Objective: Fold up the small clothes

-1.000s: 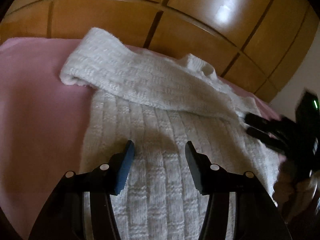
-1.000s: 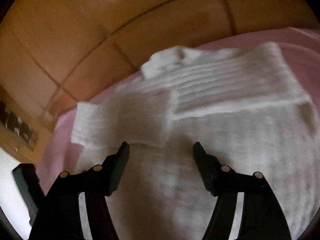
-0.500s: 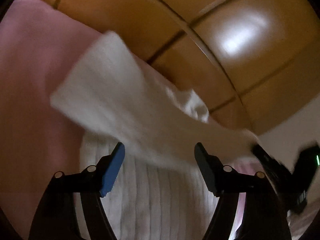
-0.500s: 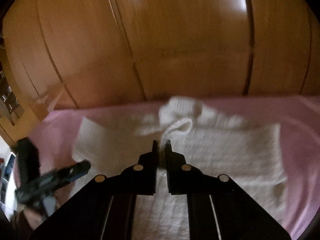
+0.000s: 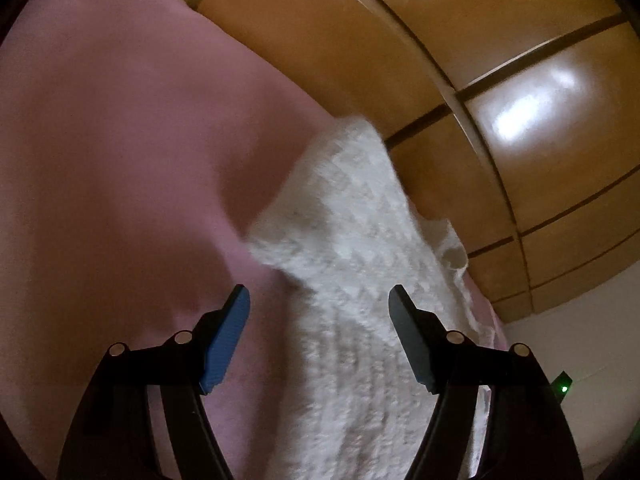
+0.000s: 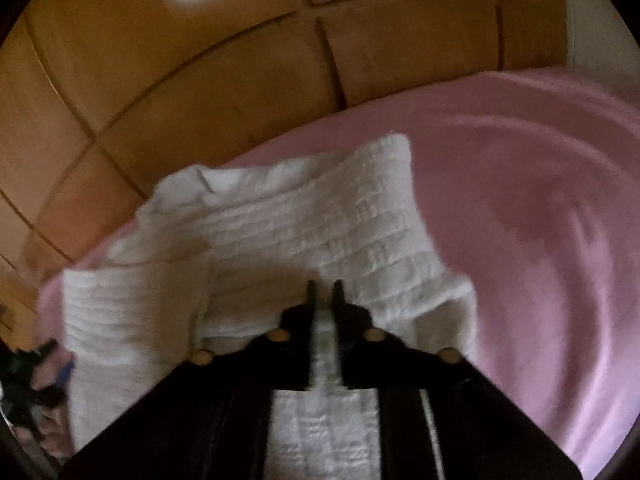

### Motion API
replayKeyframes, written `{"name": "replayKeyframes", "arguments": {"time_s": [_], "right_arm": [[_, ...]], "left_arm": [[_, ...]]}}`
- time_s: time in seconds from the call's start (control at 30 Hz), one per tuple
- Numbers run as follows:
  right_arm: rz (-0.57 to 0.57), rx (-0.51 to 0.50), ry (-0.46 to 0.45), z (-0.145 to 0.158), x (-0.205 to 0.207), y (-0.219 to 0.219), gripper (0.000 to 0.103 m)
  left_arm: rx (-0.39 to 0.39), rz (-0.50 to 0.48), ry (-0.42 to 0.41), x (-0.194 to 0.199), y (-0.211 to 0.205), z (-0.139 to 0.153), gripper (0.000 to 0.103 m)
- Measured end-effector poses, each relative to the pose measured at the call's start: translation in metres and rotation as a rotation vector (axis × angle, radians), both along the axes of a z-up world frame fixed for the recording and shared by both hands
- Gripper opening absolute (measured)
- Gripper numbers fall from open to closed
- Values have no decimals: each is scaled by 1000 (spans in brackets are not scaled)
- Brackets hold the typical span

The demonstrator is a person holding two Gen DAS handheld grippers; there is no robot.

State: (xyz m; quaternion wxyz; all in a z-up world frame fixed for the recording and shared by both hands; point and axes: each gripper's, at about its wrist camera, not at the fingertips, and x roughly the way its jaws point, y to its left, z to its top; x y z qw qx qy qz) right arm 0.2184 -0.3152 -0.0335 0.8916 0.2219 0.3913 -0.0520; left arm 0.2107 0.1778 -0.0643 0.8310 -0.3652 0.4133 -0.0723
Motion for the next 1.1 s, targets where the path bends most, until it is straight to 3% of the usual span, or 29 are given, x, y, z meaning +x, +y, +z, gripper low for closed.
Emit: {"name": "replayKeyframes", "arguments": {"time_s": [0.07,0.13,0.3,0.37,0.4,0.57,0.67,0.73,0.83,0.97,1.1], "right_arm": [[23,36,-31,3,-2,8,28],[71,57,-52,8,1,21,43],[207,38,5,-1,32,73,47],[221,-19,41,-10,41,89,32],[226,-50,44,-9,43,94,5],[294,-161,-138,47,13,104,5],[228,-279,-179,57,-1,89,5],[136,-310,-136,45,2,66,6],[61,-249,-56,18,13,37,6],[45,-221,1,-13,24,33,6],[25,-182,-7,-16,25,29,6]], "left_arm": [[24,21,1,-6,7,1,71],[24,33,3,-6,12,1,71],[55,57,8,-6,24,5,71],[73,60,10,-5,27,7,71],[83,60,10,-4,29,8,71],[112,50,-8,2,41,15,71],[97,31,-22,13,46,19,71],[80,7,-29,22,46,22,71],[61,-38,-19,46,37,19,71],[50,-89,4,73,21,14,71],[18,-153,33,100,-1,7,71]]}}
